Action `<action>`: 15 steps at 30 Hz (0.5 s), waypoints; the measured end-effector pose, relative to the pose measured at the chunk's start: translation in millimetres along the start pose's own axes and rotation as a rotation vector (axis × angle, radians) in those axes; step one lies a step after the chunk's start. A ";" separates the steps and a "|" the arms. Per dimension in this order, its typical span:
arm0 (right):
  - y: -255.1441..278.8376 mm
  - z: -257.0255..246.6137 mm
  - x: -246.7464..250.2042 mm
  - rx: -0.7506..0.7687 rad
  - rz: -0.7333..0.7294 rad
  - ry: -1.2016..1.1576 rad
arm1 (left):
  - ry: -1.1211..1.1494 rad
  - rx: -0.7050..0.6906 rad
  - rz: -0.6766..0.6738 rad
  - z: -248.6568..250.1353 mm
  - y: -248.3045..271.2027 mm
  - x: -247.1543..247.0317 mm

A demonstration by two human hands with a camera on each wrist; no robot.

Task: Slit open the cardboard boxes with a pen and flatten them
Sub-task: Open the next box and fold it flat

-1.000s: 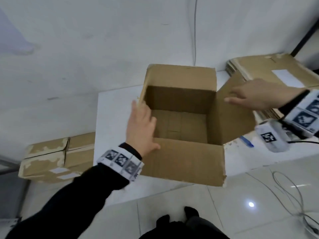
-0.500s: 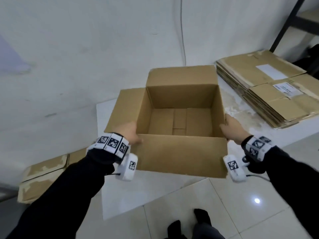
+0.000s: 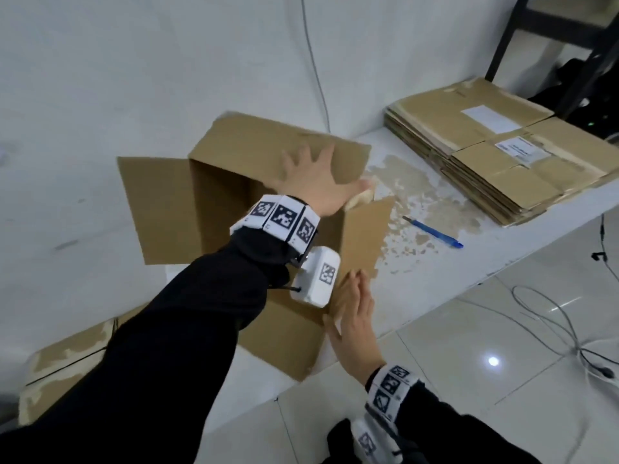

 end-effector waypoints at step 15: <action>-105.2 66.5 101.0 -0.482 -0.622 -0.959 | -0.050 -0.205 -0.124 -53.9 56.4 -38.4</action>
Point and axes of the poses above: each hand's wrist, its own y-axis away from the middle knuckle, its own x-axis out of the back of the hand, z = x × y, the point moved 6 cm from there along -y, towards the middle knuckle, and after that the axes turned 12 degrees about -z, right-handed, at the moved point
